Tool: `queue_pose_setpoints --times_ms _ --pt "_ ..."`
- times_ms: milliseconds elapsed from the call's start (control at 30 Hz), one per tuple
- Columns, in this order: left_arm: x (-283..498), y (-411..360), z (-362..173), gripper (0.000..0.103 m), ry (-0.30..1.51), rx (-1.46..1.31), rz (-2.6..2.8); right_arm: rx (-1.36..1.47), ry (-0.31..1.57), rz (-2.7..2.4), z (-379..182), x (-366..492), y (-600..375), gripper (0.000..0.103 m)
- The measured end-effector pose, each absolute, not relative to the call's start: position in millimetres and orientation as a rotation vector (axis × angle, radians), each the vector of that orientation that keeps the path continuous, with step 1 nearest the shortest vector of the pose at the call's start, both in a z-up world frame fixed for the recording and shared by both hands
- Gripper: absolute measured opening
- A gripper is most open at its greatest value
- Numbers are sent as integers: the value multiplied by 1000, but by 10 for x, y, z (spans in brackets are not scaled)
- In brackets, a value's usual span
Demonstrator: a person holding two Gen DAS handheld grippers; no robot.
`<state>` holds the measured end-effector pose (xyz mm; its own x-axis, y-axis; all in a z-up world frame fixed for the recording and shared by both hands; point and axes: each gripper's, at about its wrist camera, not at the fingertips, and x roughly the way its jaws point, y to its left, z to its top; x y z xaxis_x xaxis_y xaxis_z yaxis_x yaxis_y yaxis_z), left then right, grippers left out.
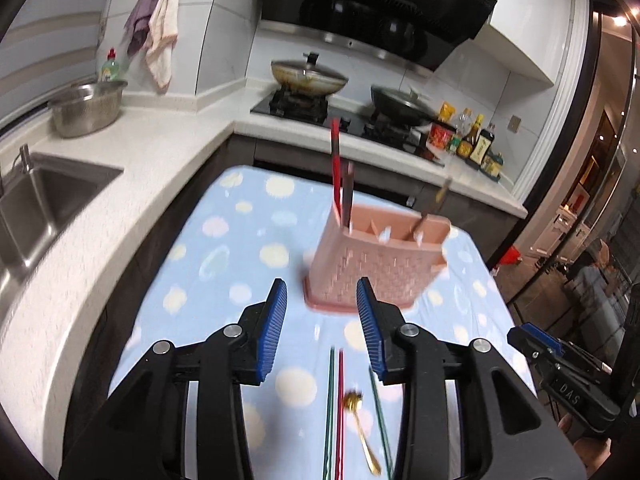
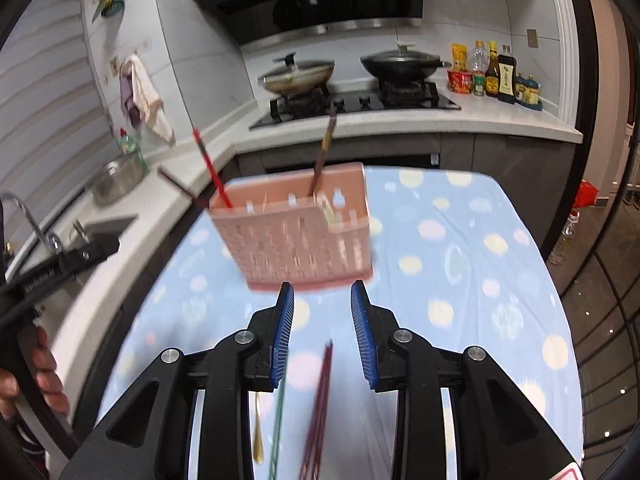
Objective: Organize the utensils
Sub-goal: 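Open both tools to drop the chopsticks into the pink holder, then grasp a green chopstick with the left tool while the right tool grasps a dark red chopstick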
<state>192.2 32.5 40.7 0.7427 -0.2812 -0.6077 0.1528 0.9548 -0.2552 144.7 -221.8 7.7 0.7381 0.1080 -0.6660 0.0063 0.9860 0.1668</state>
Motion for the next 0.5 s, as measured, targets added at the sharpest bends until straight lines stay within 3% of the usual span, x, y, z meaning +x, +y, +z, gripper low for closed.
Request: queue_pose_setpoints --times_ms 500 --pt "1008 273 -672 35 952 -160 -272 114 985 82 -924 519 -1937 30"
